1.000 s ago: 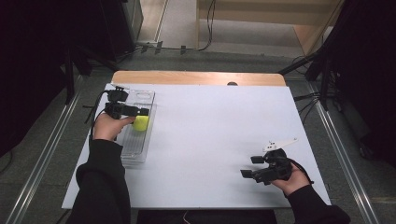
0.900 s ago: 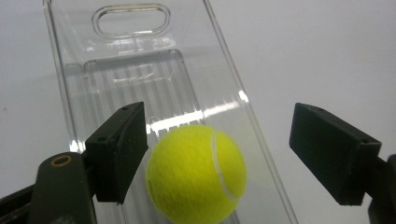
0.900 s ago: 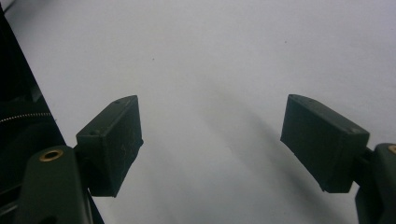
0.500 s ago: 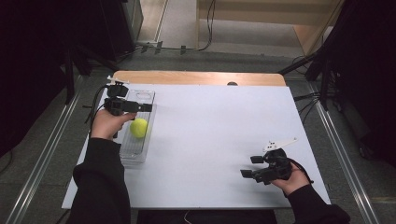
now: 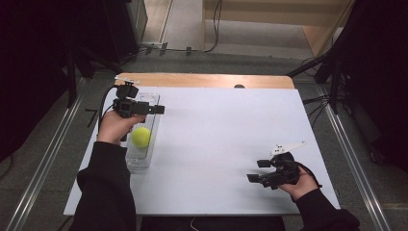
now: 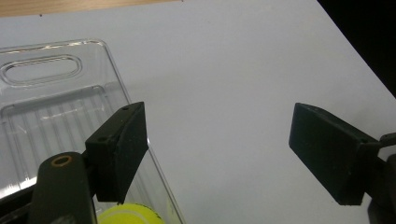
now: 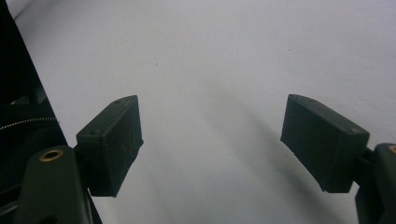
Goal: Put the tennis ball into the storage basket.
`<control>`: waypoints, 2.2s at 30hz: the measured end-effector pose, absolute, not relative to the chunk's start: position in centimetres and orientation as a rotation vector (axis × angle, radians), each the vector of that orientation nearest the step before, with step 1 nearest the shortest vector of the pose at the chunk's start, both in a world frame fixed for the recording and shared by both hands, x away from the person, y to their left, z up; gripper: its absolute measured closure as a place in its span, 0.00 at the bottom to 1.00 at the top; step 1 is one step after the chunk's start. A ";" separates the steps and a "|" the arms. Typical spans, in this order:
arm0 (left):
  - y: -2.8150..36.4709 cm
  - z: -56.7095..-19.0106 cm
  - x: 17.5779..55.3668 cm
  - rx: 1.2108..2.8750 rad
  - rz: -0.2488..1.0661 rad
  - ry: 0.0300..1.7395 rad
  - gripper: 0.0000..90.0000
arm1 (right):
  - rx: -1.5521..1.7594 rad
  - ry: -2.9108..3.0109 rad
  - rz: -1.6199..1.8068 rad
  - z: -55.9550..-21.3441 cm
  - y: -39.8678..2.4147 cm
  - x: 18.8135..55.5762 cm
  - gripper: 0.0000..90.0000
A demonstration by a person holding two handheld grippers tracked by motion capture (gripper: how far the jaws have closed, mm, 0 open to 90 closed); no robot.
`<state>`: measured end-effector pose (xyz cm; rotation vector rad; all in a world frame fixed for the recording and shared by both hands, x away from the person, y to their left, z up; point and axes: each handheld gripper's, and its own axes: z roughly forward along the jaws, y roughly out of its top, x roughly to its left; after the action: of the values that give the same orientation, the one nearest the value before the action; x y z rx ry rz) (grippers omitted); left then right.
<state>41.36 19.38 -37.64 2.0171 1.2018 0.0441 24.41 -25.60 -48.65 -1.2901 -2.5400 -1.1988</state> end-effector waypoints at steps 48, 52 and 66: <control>14.5 -40.2 37.8 2.147 -0.051 0.963 0.23 | -1.288 -2.556 -1.192 -48.3 -25.2 24.1 0.21; 14.4 -40.4 37.3 2.144 -0.054 0.957 0.23 | -1.290 -2.555 -1.193 -48.3 -25.2 24.1 0.20; 13.9 -41.2 35.5 2.163 -0.066 0.918 0.23 | -1.289 -2.552 -1.196 -48.3 -25.2 24.1 0.20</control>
<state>35.45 13.94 -41.20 2.1628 0.9179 -0.0662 24.12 -25.23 -48.31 -1.2888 -2.5524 -1.1959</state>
